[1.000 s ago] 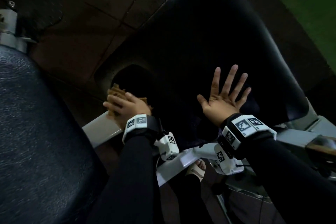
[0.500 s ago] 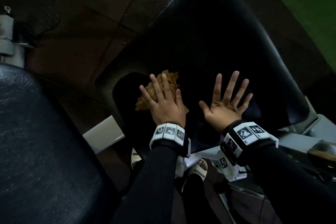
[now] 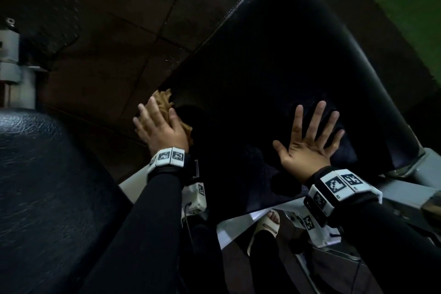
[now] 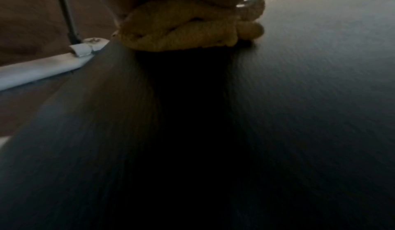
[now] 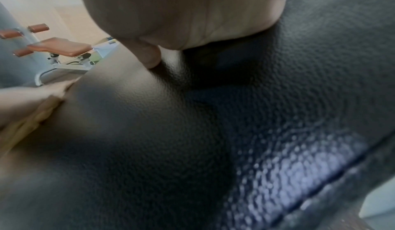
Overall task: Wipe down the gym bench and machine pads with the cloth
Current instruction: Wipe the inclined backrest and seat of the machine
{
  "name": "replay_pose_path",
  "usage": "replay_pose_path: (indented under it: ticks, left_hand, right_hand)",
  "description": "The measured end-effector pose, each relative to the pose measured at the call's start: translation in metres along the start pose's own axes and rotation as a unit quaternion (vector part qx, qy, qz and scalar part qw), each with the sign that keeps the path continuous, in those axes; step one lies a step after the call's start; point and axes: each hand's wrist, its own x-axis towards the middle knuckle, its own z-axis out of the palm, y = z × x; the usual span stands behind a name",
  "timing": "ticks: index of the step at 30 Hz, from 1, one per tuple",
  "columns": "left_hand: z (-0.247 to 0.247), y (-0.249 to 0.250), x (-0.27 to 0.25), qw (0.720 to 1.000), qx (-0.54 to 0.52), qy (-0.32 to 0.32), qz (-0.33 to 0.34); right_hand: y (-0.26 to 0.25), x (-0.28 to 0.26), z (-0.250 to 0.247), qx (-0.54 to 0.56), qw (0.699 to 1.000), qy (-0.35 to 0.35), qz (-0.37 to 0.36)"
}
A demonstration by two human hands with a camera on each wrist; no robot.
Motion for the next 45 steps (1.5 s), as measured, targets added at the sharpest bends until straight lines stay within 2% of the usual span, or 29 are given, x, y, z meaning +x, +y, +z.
replay_pose_path:
  ticks: [4,6,8,13,16,19,21,24,26,30,32,35,38,40,42,45]
  left_hand:
    - [0.013,0.01,-0.037,0.993,-0.025,0.021,-0.117]
    - [0.021,0.024,-0.055,0.991,-0.022,0.0,-0.134]
    - [0.029,0.041,-0.07,0.995,-0.006,-0.024,-0.097]
    - [0.036,0.075,-0.061,0.995,0.023,-0.044,0.084]
    - [0.029,0.074,-0.028,0.99,0.044,-0.032,0.127]
    - [0.017,0.058,0.003,0.99,0.043,-0.03,0.134]
    - [0.01,0.04,0.019,0.995,0.034,-0.024,0.096]
    - [0.003,0.011,0.022,1.0,0.008,-0.003,-0.021]
    - [0.001,0.002,0.008,0.997,-0.011,0.014,-0.08]
    - [0.011,0.012,-0.037,0.99,-0.017,0.03,-0.14]
    - [0.02,0.026,-0.057,0.993,0.0,0.011,-0.115]
    - [0.03,0.046,-0.07,1.0,0.011,-0.023,0.002]
    - [0.03,0.056,-0.052,0.994,0.03,-0.033,0.096]
    - [0.024,0.053,-0.026,0.99,0.041,-0.032,0.134]
    - [0.016,0.044,0.002,0.993,0.033,-0.018,0.116]
    - [0.004,0.021,0.03,1.0,0.007,0.007,0.009]
  right_hand:
    - [0.0,0.0,0.0,0.0,1.0,0.002,-0.002]
    - [0.0,0.0,0.001,0.0,1.0,0.004,-0.001]
    - [0.0,0.0,0.001,0.0,1.0,0.006,-0.002]
    - [0.0,0.0,0.002,0.001,1.0,0.015,-0.003]
    - [0.0,0.0,0.002,0.005,1.0,0.016,-0.008]
    - [0.001,0.0,0.002,0.006,1.0,0.015,-0.01]
    - [0.002,0.0,0.003,0.004,1.0,0.017,-0.01]
    - [0.002,0.0,0.003,0.002,1.0,0.02,-0.008]
    - [0.002,0.0,0.003,0.001,1.0,0.021,-0.009]
    - [0.002,0.0,0.003,0.001,1.0,0.025,-0.007]
    - [0.002,0.0,0.004,-0.001,1.0,0.027,-0.005]
    - [0.003,0.001,0.005,-0.006,1.0,0.03,-0.003]
    - [0.004,0.002,0.007,-0.009,0.999,0.034,0.001]
    - [0.005,0.002,0.007,-0.011,0.999,0.035,0.003]
    - [0.005,0.002,0.008,-0.012,0.999,0.038,0.002]
    - [0.005,0.002,0.008,-0.013,0.999,0.043,0.001]
